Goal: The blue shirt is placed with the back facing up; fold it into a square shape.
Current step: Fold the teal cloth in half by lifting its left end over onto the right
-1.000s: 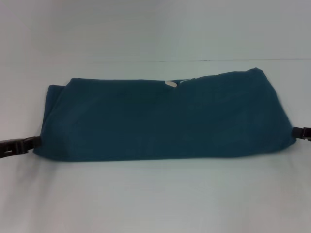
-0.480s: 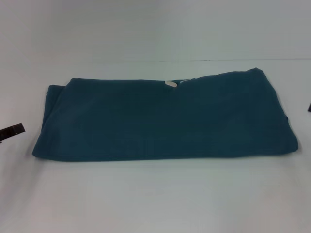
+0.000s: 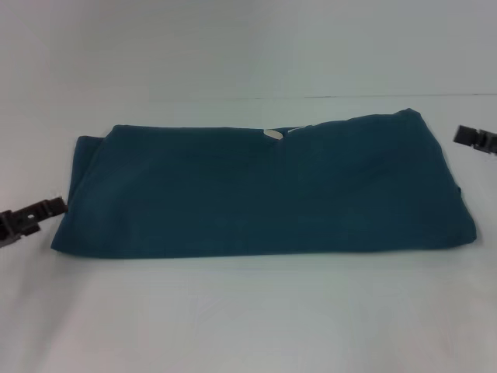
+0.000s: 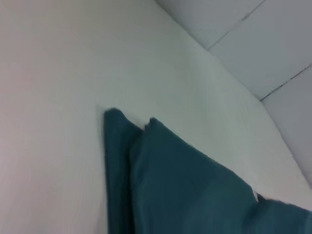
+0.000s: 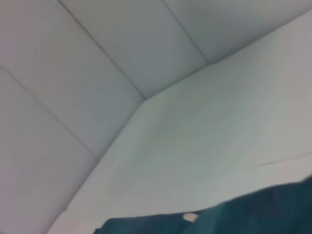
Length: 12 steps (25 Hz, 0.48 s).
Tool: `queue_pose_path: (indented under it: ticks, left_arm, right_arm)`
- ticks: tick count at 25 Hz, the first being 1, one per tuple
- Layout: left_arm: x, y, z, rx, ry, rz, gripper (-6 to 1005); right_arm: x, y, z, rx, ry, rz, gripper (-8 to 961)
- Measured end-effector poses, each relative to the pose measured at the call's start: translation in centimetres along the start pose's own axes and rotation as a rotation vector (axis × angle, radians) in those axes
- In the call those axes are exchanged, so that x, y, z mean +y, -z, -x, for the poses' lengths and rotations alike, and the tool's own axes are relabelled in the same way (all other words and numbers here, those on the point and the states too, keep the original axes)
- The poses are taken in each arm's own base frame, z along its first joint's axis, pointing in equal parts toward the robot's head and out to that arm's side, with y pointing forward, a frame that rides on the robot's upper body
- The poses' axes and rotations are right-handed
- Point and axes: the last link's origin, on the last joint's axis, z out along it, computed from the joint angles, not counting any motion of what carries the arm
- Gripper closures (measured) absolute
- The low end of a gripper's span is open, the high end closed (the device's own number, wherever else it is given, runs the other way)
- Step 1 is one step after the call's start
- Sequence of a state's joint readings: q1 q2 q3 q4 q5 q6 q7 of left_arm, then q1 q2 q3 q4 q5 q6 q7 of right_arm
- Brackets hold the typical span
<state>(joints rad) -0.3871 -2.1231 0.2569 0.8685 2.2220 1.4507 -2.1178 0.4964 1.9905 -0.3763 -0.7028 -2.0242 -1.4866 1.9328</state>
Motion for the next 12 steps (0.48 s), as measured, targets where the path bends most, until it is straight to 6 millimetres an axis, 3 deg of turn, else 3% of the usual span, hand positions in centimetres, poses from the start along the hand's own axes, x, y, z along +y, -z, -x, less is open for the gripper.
queue_pose_path:
  ticks: [3,12]
  left_arm:
    - [0.2,-0.4,0.4,-0.028,0.033,0.003,109]
    - [-1.1,0.5,1.1,-0.030,0.115,-0.062,113]
  right_arm:
    - [0.5,-1.0,0.8,0.020,0.023,0.015,27]
    - [1.0,-3.9,1.7,0.071,0.085,-0.006,33]
